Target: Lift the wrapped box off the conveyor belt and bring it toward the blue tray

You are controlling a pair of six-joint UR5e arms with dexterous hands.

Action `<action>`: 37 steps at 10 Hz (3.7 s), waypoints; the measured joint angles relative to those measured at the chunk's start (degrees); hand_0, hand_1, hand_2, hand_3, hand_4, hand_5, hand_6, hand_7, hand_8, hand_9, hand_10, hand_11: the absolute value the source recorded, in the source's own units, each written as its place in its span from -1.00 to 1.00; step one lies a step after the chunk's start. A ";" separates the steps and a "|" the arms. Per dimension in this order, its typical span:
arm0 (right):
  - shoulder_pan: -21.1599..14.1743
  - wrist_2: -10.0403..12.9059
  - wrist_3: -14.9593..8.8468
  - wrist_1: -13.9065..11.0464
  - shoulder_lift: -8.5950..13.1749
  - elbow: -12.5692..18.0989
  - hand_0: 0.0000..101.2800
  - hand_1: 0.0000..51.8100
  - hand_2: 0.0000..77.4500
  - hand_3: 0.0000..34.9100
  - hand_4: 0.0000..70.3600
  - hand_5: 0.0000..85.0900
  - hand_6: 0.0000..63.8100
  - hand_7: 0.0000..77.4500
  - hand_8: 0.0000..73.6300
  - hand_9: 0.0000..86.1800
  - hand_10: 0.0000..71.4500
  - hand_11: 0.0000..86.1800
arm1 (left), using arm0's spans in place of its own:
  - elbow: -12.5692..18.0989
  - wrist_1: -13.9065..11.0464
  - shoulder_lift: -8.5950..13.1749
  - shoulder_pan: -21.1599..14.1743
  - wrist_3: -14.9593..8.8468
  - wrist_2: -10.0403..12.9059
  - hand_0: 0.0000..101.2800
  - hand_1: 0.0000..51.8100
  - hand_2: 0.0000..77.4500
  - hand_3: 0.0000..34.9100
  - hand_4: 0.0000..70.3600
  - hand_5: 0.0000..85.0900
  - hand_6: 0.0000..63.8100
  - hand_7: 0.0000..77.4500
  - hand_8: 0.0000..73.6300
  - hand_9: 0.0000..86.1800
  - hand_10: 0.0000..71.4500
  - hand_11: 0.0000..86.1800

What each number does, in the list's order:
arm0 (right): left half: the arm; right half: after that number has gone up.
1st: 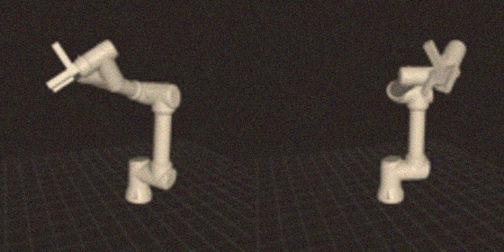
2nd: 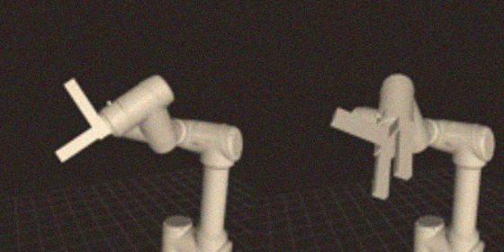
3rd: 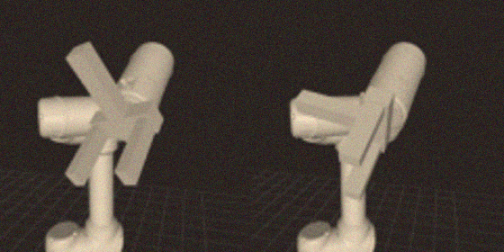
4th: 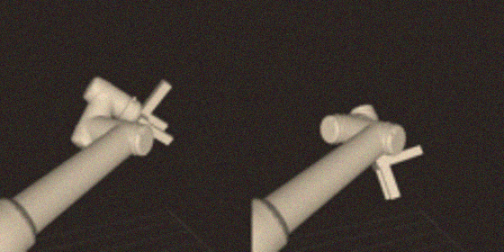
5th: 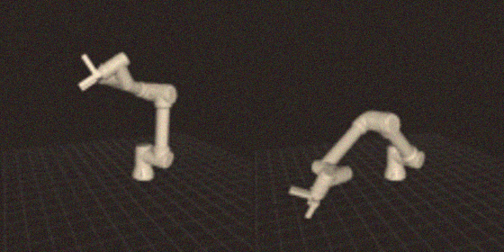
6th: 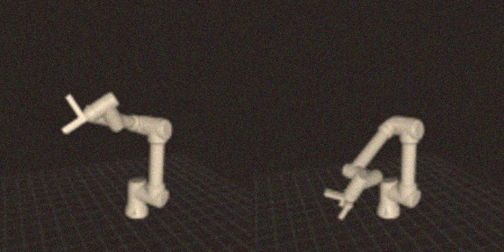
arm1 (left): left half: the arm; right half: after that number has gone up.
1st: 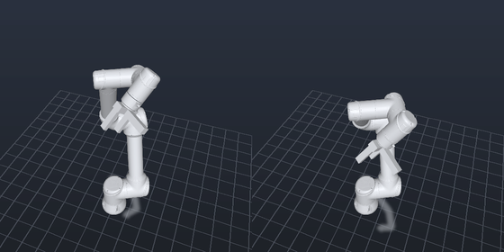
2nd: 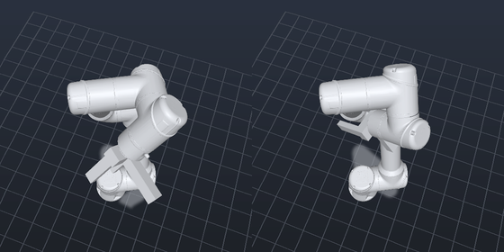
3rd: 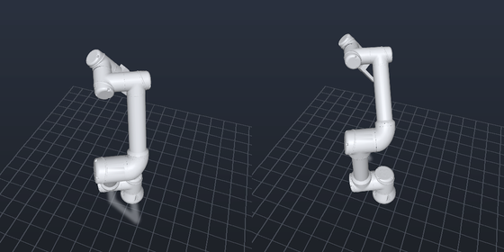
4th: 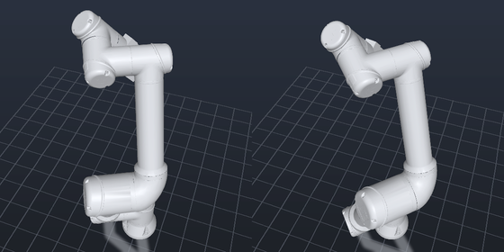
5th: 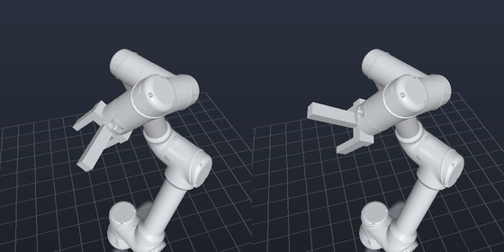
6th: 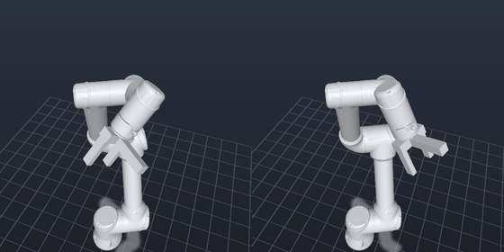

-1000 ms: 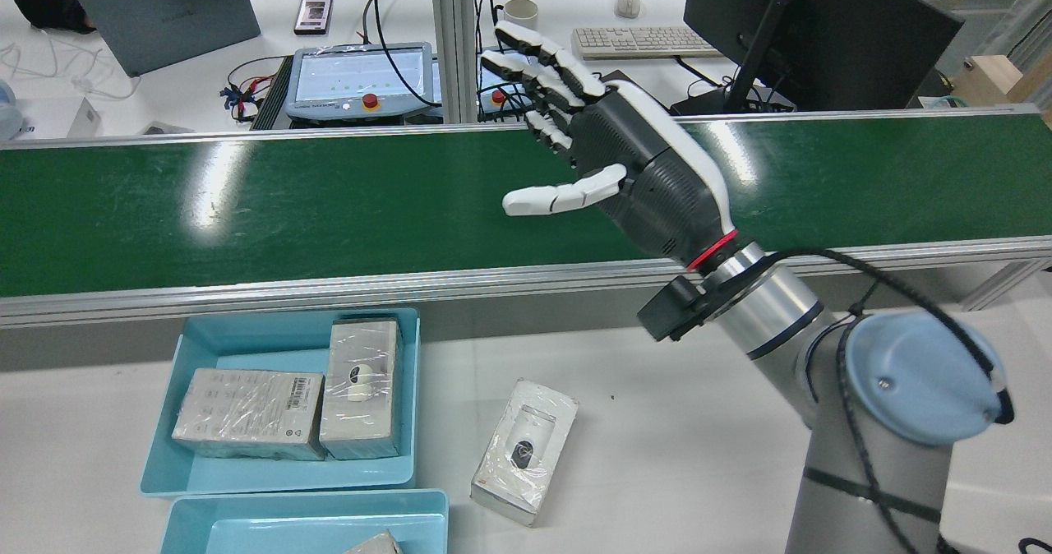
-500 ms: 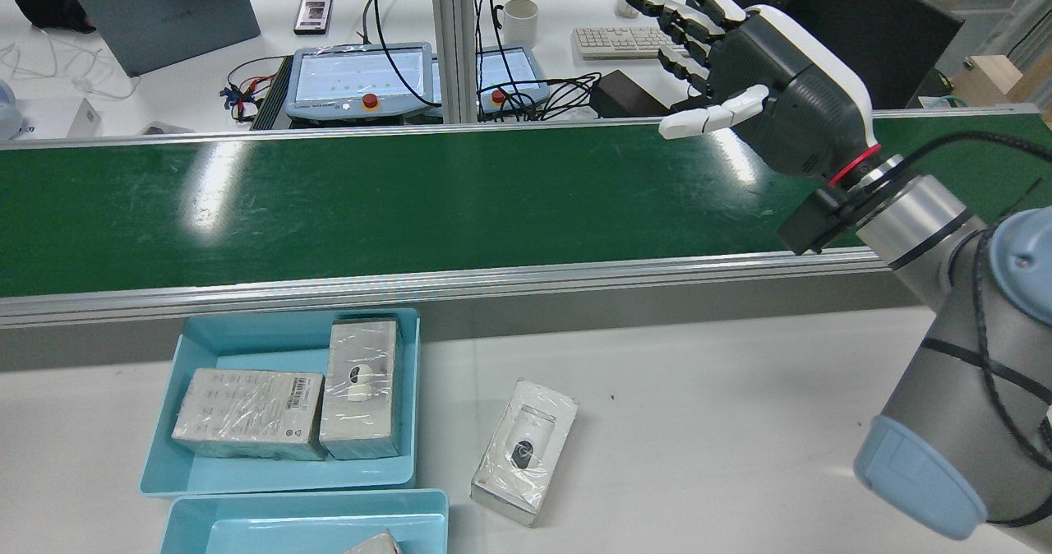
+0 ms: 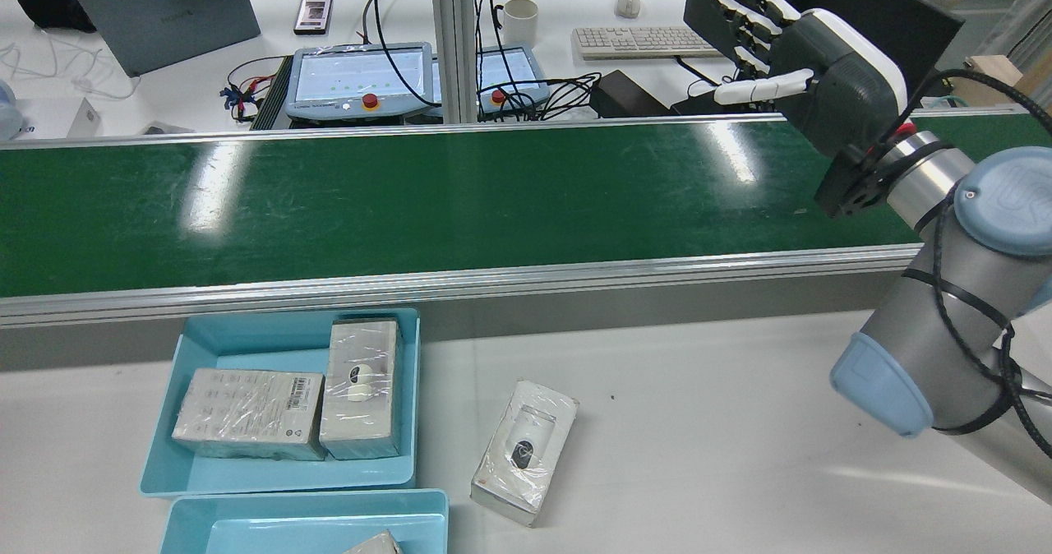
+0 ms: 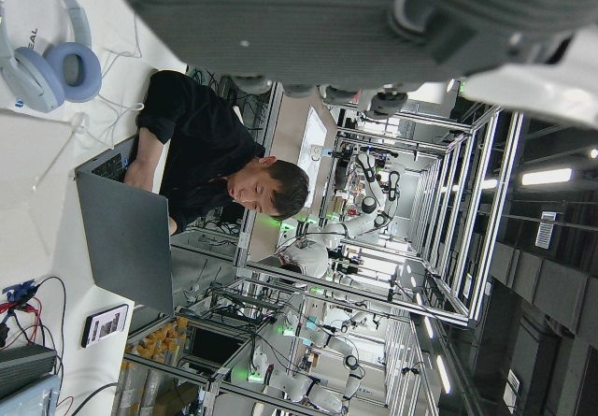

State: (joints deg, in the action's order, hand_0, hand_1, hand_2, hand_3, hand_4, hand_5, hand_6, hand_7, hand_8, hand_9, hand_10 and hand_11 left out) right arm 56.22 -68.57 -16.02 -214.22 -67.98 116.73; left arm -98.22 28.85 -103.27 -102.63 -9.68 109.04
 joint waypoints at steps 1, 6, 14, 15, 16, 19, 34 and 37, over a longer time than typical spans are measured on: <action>0.67 0.13 0.39 0.18 1.60 -1.44 -0.10 -0.56 -0.75 -0.06 -1.00 -0.72 -1.00 -0.99 -1.00 -0.97 -1.00 -0.97 | 0.00 0.00 0.00 0.00 0.00 0.00 -1.00 -1.00 -0.99 -1.00 -1.00 -0.97 -1.00 -1.00 -1.00 -1.00 -0.98 -1.00; 2.13 -0.96 -0.75 5.49 7.62 -7.01 -0.16 -0.64 -0.76 -0.73 -1.00 -0.78 -1.00 -0.99 -0.96 -0.97 -1.00 -0.99 | 0.00 0.00 0.00 0.00 0.00 0.00 -1.00 -1.00 -0.99 -1.00 -1.00 -0.97 -1.00 -1.00 -1.00 -1.00 -1.00 -1.00; 2.22 -3.13 0.73 12.27 5.19 -12.09 -0.19 -0.66 -0.79 -0.98 -1.00 -0.85 -1.00 -0.99 -0.96 -0.94 -0.98 -0.95 | 0.00 0.00 0.00 0.00 0.00 0.00 -1.00 -1.00 -0.99 -1.00 -1.00 -0.97 -1.00 -1.00 -1.00 -1.00 -1.00 -1.00; 2.23 -3.14 1.01 12.31 4.89 -12.03 -0.16 -0.54 -0.75 -0.95 -1.00 -0.81 -1.00 -0.99 -0.96 -0.94 -0.98 -0.96 | 0.00 0.00 0.00 0.00 0.00 0.00 -1.00 -1.00 -0.97 -1.00 -1.00 -0.97 -1.00 -1.00 -1.00 -1.00 -1.00 -1.00; 2.38 -3.15 1.15 12.32 4.74 -12.01 -0.16 -0.58 -0.73 -0.84 -1.00 -0.78 -1.00 -0.99 -0.96 -0.94 -0.98 -0.96 | 0.00 0.00 0.00 0.00 0.00 0.00 -1.00 -1.00 -0.99 -1.00 -1.00 -0.97 -1.00 -1.00 -1.00 -1.00 -1.00 -1.00; 2.71 -3.15 1.27 12.33 4.65 -11.87 -0.16 -0.60 -0.72 -0.78 -1.00 -0.76 -1.00 -0.99 -0.96 -0.94 -0.98 -0.96 | 0.00 0.00 0.00 0.00 0.00 0.00 -1.00 -1.00 -0.99 -1.00 -1.00 -0.97 -1.00 -0.99 -1.00 -1.00 -1.00 -1.00; 2.79 -3.15 1.23 11.43 1.47 -6.02 -0.15 -0.60 -0.72 -0.64 -1.00 -0.73 -1.00 -0.96 -0.96 -0.94 -0.98 -0.97 | 0.00 0.00 0.00 0.00 0.00 0.00 -1.00 -1.00 -0.99 -1.00 -1.00 -0.97 -1.00 -1.00 -1.00 -1.00 -0.98 -1.00; 2.73 -3.15 1.29 11.42 -1.85 -4.67 -0.14 -0.56 -0.72 -0.56 -0.95 -0.72 -1.00 -0.87 -0.96 -0.94 -0.98 -0.97 | 0.00 0.00 0.00 0.00 0.00 0.00 -1.00 -1.00 -0.99 -1.00 -1.00 -0.97 -1.00 -1.00 -1.00 -1.00 -1.00 -1.00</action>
State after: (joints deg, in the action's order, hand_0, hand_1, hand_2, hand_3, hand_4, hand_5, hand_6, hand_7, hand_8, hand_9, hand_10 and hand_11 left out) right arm 58.95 -71.72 -14.73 -202.80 -69.83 112.05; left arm -98.22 28.85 -103.27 -102.63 -9.68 109.04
